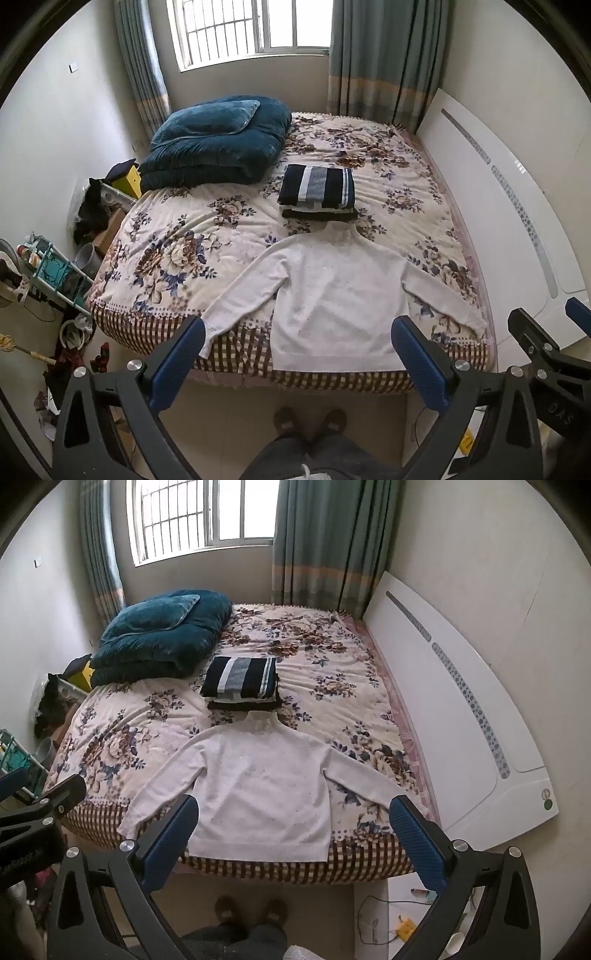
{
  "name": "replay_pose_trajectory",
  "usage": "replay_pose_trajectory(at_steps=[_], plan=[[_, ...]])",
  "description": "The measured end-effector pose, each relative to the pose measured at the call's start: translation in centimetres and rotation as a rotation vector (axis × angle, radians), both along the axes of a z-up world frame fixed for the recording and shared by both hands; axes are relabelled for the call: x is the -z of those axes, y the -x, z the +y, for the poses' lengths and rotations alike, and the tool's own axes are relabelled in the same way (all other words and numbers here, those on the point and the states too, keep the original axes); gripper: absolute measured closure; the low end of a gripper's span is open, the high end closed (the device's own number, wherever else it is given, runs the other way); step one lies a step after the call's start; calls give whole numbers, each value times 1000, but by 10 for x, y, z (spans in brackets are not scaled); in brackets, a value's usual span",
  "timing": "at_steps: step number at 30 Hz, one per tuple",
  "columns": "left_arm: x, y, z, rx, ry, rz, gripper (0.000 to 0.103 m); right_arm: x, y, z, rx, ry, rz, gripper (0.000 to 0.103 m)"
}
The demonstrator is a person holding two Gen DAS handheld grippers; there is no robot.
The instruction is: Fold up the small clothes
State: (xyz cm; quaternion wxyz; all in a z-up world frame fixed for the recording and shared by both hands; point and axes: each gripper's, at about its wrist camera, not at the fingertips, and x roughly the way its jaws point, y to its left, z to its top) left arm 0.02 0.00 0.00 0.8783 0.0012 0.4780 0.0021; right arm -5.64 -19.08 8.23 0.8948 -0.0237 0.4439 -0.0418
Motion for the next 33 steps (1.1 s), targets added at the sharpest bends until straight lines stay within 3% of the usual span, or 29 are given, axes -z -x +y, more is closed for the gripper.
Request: replay_pose_trajectory(at_steps=[33], plan=[[0, 0, -1, 0, -2, -22, 0, -9, 4, -1, 0, -2, -14, 0]])
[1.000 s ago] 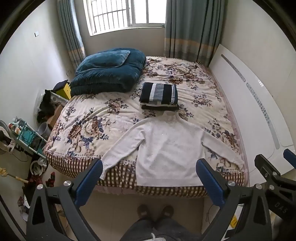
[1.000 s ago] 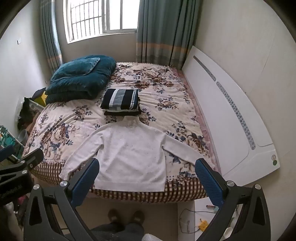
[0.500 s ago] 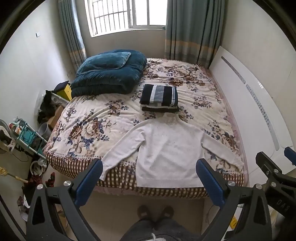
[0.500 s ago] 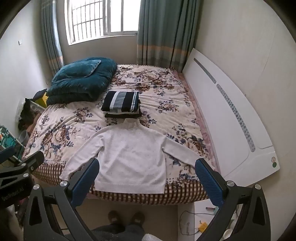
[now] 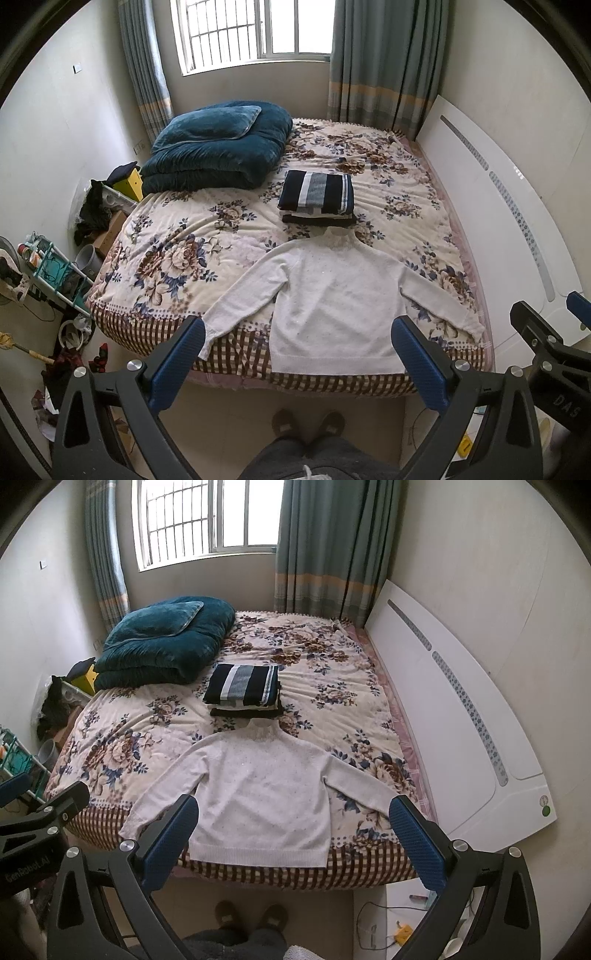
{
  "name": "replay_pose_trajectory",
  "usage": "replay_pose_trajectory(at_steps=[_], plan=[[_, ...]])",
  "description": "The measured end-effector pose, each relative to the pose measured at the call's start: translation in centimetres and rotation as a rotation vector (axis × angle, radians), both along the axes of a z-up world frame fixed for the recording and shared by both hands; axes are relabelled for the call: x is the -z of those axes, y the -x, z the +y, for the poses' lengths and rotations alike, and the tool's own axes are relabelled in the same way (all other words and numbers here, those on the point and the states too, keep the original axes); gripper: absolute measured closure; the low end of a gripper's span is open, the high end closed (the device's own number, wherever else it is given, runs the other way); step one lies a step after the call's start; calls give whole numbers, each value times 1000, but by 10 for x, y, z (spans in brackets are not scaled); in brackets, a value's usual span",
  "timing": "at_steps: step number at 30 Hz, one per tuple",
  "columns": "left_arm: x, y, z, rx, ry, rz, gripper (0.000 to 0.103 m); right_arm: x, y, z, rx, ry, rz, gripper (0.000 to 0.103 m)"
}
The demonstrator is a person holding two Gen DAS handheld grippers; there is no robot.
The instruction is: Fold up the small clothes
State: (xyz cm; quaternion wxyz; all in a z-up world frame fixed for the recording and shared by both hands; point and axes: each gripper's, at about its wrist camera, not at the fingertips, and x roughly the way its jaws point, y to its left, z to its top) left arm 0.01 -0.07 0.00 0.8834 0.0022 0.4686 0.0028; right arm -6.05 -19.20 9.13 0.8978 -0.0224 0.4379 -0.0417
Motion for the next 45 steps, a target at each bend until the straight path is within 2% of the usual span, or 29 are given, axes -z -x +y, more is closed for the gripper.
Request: replay_pose_trajectory(at_steps=[45], plan=[[-1, -3, -5, 2, 16, -14, 0, -4, 0, 3, -3, 8, -13, 0]])
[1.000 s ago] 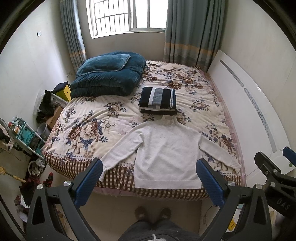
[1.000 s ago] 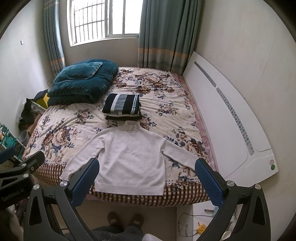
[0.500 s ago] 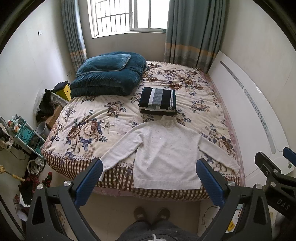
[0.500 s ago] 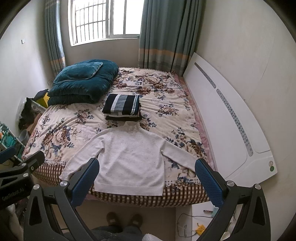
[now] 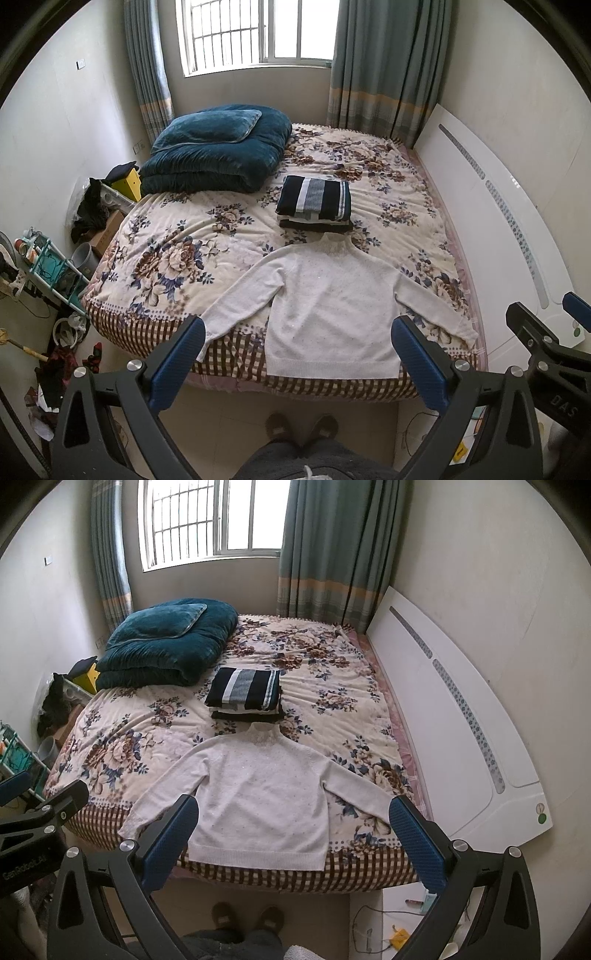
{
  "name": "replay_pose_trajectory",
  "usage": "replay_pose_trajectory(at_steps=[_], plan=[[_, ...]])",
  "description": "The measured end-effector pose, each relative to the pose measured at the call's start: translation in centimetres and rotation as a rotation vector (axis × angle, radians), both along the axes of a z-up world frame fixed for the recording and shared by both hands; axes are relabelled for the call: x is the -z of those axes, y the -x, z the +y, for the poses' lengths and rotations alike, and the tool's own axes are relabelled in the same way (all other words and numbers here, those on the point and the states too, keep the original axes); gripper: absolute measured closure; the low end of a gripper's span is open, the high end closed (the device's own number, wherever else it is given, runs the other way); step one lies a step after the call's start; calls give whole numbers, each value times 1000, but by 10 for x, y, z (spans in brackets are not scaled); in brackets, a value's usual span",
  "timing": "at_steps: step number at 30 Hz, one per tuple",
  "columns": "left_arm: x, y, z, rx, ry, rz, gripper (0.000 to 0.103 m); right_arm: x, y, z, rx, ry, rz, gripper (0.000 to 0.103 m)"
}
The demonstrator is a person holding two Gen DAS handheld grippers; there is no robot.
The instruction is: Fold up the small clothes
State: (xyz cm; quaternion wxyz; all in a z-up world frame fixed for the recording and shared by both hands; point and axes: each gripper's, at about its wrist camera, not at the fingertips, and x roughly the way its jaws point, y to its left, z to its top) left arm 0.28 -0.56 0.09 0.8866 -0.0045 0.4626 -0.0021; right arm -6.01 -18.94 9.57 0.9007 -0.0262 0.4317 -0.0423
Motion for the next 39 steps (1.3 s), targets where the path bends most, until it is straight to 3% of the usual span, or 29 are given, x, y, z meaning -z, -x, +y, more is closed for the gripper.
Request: replay_pose_trajectory(at_steps=[19, 23, 26, 30, 37, 39], plan=[[-3, -5, -8, 3, 7, -2, 0, 5, -5, 7, 2, 1, -2, 0], [2, -34, -19, 4, -9, -21, 0, 12, -12, 6, 23, -13, 9, 0], [23, -70, -20, 2, -56, -65, 0, 22, -26, -1, 64, -58, 37, 0], [74, -111, -29, -9, -116, -81, 0, 76, -58, -61, 234, -103, 75, 0], [189, -211, -89, -17, -176, 70, 0, 228, -84, -242, 640, -215, 195, 1], [220, -234, -111, -28, -206, 102, 0, 282, -90, -304, 765, -267, 236, 13]])
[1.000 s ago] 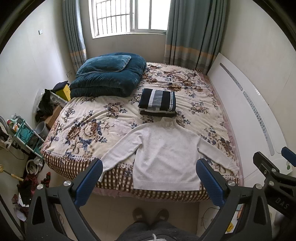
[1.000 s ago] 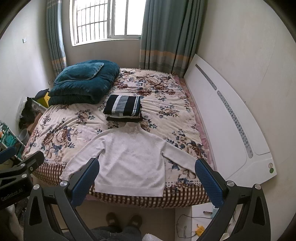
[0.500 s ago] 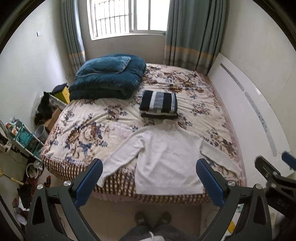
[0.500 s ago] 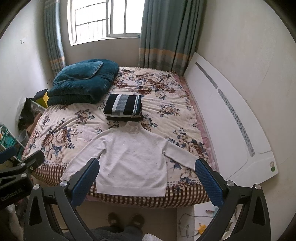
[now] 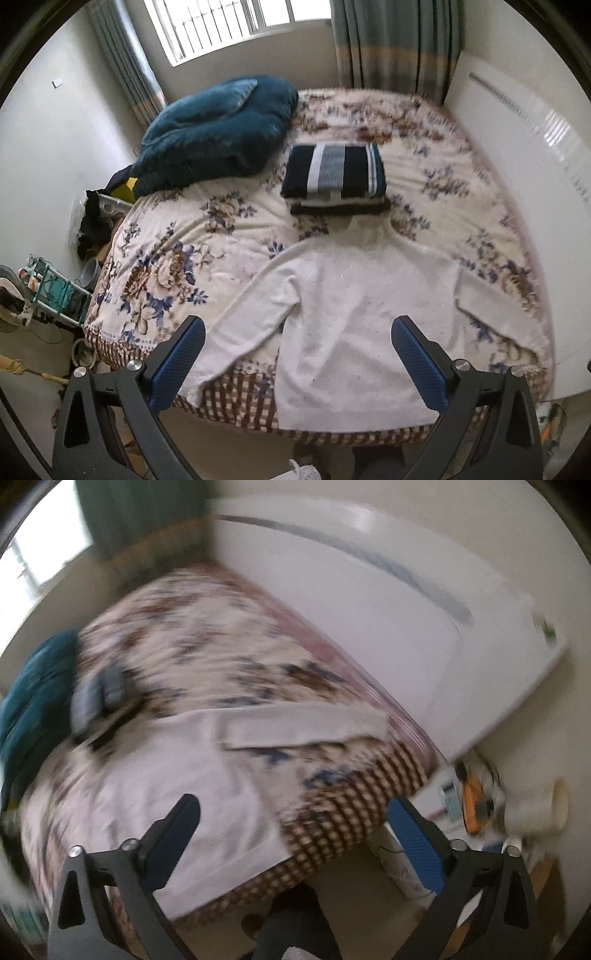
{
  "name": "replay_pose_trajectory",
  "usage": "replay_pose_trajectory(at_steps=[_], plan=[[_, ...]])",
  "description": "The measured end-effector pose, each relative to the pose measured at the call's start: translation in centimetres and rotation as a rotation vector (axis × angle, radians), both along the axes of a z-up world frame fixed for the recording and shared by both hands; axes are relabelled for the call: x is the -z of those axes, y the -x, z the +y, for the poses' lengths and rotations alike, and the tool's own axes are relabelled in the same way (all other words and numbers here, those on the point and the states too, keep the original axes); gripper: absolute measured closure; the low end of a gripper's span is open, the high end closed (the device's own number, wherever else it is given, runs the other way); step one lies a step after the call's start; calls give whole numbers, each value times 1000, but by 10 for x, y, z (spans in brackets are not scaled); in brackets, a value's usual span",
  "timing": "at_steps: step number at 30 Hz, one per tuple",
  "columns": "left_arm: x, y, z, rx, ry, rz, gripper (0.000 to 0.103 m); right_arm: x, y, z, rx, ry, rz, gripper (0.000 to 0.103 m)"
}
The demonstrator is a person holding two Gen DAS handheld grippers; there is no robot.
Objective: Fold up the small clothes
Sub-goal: 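Grasp the white sweater's sleeve cuff with the right gripper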
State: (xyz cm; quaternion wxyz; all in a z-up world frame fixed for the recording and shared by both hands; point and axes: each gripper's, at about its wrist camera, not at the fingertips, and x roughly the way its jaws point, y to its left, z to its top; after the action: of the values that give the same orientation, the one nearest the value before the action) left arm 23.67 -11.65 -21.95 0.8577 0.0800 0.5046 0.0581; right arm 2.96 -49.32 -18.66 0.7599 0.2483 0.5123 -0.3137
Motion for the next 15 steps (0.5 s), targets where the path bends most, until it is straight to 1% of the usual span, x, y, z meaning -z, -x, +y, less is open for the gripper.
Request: replay_pose_trajectory(at_steps=[1, 2, 3, 4, 5, 6, 7, 8, 9, 10, 13, 15], plan=[[16, -12, -7, -7, -5, 20, 0, 20, 1, -21, 40, -19, 4, 17], [27, -19, -11, -12, -7, 33, 0, 52, -1, -52, 106, -67, 11, 23], [43, -30, -19, -19, -15, 51, 0, 81, -3, -71, 151, -108, 14, 25], [67, -48, -35, -34, -24, 82, 0, 120, -7, -101, 216, -179, 19, 25], [82, -56, -38, -39, -21, 97, 0, 148, -9, -125, 267, -230, 13, 25], [103, -69, -48, -47, -21, 116, 0, 175, -10, -147, 310, -271, -2, 25], [118, -75, -45, -53, -20, 137, 0, 193, -8, -155, 342, -284, -4, 25], [131, -82, -48, -56, -19, 152, 0, 220, -8, -175, 397, -301, -2, 25], [148, -91, -52, -60, -21, 167, 0, 240, -10, -187, 439, -320, -8, 25], [170, -101, -56, -70, -27, 184, 0, 269, -10, -208, 495, -346, -29, 25], [222, -119, -60, -105, -35, 225, 0, 331, -15, -248, 612, -373, -51, 25], [252, -123, -55, -134, -21, 258, 0, 366, -18, -266, 679, -398, -48, 25]])
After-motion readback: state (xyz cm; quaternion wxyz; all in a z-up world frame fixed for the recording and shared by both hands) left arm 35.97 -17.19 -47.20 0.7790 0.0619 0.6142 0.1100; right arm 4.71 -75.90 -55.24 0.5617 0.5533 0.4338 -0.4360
